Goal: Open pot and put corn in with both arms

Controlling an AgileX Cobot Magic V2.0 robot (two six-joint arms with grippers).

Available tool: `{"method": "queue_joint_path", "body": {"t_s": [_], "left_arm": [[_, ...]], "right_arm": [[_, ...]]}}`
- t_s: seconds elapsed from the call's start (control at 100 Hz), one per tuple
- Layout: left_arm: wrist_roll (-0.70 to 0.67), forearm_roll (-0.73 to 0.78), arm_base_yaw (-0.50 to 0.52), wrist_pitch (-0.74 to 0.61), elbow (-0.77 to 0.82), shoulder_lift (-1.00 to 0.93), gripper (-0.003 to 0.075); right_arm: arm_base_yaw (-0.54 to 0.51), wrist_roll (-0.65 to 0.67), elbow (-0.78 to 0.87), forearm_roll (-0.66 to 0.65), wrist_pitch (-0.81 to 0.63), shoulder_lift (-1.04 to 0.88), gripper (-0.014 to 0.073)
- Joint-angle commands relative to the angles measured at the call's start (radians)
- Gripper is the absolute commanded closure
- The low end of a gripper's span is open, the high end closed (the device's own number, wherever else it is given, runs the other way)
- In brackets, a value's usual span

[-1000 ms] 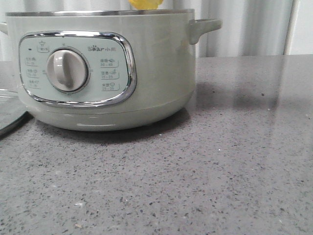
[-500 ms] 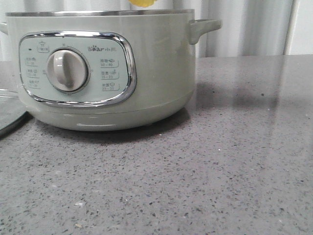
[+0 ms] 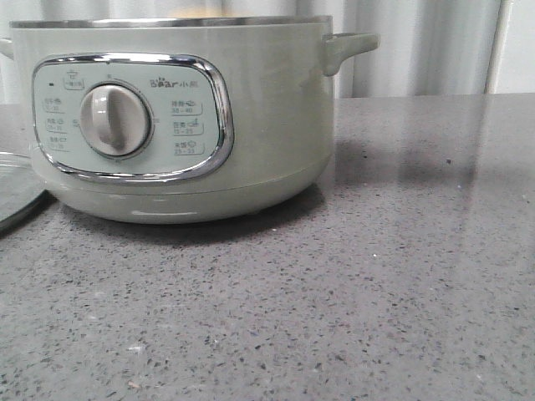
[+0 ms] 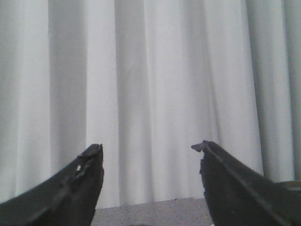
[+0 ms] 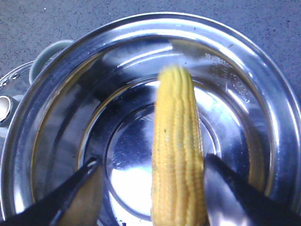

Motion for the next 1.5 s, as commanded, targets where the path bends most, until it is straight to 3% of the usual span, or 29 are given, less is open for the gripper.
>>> {"method": "queue_joint_path", "body": {"t_s": [0.0, 0.24, 0.41, 0.56, 0.7, 1.0, 1.18, 1.49], "left_arm": [[-0.002, -0.006, -0.002, -0.069, -0.036, 0.002, 0.0322], [-0.002, -0.006, -0.002, -0.069, -0.036, 0.002, 0.0322], [-0.002, -0.006, -0.002, -0.067, -0.036, -0.003, 0.0372], [-0.002, -0.006, -0.002, -0.033, -0.036, -0.046, 0.0559], [-0.002, -0.004, -0.002, 0.024, -0.036, -0.113, 0.0741], [-0.002, -0.004, -0.002, 0.239, -0.036, -0.267, 0.0741], [-0.002, -0.009, -0.002, 0.376, -0.031, -0.347, 0.0741], [-0.002, -0.041, -0.002, 0.479, 0.028, -0.450, 0.0741]], "right_arm": [[0.001, -0.007, -0.036, 0.014, -0.059, -0.042, 0.0219], [0.001, -0.007, -0.056, 0.014, -0.058, -0.058, 0.0249], [0.001, -0.007, -0.056, -0.003, -0.036, -0.113, 0.0469], [0.001, -0.007, -0.054, -0.059, 0.011, -0.154, 0.0667], [0.001, -0.007, -0.046, -0.101, 0.051, -0.195, 0.0668], [0.001, -0.047, 0.127, -0.156, -0.054, -0.378, 0.0667], [0.001, -0.047, 0.342, -0.204, -0.233, -0.550, 0.0668], [-0.001, -0.047, 0.788, -0.282, -0.581, -0.919, 0.0667]]}}
